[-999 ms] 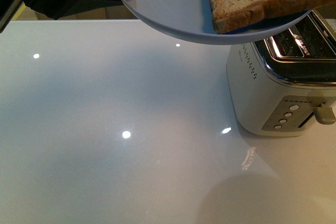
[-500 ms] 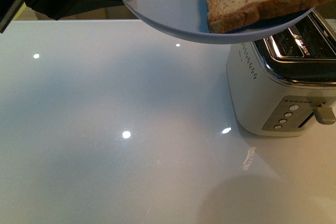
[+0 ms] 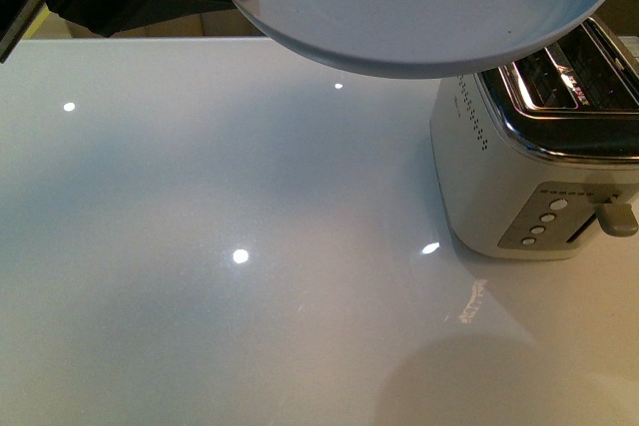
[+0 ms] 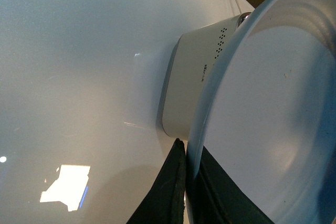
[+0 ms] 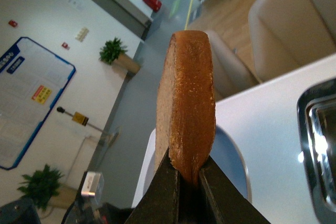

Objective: Left arm holds plate, right arm toasts bread

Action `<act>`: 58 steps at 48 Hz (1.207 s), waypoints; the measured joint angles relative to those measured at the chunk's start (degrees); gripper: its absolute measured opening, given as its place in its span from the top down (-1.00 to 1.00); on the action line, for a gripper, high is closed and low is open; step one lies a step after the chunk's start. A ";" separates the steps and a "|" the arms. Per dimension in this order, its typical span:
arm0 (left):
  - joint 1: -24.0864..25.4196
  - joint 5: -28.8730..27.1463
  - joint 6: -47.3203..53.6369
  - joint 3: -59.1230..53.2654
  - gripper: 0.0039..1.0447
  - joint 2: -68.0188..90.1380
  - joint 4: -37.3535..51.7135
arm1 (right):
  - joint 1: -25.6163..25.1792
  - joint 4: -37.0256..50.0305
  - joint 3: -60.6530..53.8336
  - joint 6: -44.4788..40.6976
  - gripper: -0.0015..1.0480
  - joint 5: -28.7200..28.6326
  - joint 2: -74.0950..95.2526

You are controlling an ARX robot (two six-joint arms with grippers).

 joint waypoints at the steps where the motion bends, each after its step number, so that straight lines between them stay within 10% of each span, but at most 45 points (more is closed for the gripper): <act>1: 0.00 0.00 0.00 0.00 0.94 0.00 0.00 | -0.42 -0.26 1.03 -1.22 0.94 0.85 -0.52; 21: 0.00 0.02 0.00 0.00 0.94 0.00 0.00 | -1.66 -3.39 3.91 -28.46 0.94 18.12 -0.24; 58: 0.00 0.02 -0.02 0.00 0.94 0.00 0.00 | 4.07 1.16 -0.50 -39.21 0.94 22.45 15.41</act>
